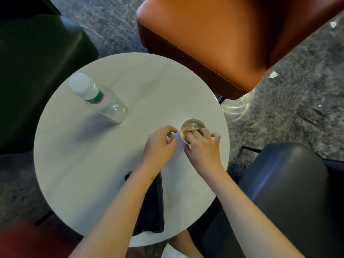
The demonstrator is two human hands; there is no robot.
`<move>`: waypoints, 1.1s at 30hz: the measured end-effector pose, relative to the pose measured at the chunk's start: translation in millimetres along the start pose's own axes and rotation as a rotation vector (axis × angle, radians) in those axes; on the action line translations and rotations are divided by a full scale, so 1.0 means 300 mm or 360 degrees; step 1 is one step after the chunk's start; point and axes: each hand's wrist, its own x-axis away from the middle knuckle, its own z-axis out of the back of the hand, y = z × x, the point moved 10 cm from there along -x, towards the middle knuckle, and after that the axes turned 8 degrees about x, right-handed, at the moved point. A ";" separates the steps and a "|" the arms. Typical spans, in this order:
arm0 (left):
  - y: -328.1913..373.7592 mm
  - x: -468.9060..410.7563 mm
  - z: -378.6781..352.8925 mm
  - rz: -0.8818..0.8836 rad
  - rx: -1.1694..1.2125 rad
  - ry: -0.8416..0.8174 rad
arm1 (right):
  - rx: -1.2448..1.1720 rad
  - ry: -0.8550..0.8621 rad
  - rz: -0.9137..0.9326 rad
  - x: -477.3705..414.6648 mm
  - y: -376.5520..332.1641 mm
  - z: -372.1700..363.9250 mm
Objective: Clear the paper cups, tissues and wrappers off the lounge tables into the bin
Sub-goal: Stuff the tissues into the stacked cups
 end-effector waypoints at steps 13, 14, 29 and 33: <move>0.091 0.060 0.149 -0.0141 -0.0066 0.0003 | -0.0530 0.0369 0.0557 -0.030 -0.211 0.223; 0.098 0.072 0.190 -0.0148 -0.0061 0.0067 | -0.0574 0.0364 0.0608 -0.035 -0.243 0.242; -0.026 0.302 0.933 -0.0191 0.0153 0.0726 | -0.0868 0.0357 0.0934 -0.108 -0.884 0.490; -0.124 0.305 1.166 -0.0243 0.0120 0.0768 | -0.0759 0.0364 0.0880 -0.165 -1.108 0.468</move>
